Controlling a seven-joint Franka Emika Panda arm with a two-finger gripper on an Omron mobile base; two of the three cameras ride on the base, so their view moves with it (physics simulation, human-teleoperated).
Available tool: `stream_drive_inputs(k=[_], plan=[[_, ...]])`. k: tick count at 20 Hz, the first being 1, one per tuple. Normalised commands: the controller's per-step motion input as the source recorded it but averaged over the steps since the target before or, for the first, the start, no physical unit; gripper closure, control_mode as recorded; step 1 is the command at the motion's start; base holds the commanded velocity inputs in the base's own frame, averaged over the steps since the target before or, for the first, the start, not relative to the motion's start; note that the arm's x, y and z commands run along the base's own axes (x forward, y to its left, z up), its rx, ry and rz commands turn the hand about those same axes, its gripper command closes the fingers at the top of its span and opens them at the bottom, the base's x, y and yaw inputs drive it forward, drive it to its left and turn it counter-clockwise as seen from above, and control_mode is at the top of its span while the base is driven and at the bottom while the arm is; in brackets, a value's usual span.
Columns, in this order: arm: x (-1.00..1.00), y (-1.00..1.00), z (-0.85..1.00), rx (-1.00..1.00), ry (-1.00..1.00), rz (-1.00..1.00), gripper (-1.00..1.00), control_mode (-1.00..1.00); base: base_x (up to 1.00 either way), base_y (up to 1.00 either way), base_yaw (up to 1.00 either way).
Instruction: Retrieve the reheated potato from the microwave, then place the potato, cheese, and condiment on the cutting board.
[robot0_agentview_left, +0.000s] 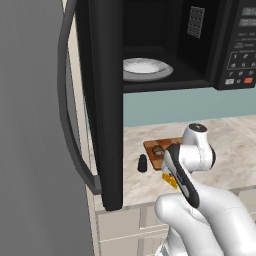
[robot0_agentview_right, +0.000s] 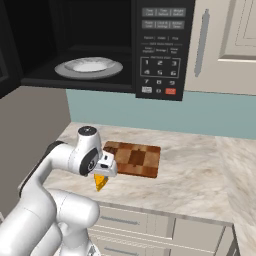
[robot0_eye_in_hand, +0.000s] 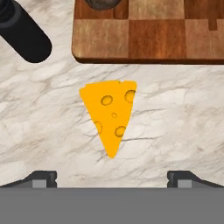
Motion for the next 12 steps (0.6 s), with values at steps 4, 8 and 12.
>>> stream_drive_inputs(k=[4,8,12], plan=[[0.14,0.03,-0.11,-0.03,0.15,0.00,-1.00,-1.00,0.00,0.00,0.00],[0.21,0.01,-0.06,-0.01,0.13,0.00,-1.00,-1.00,0.00,0.00,0.00],[0.18,0.00,-0.10,0.00,0.13,0.00,-1.00,-1.00,0.00,0.00,0.00]])
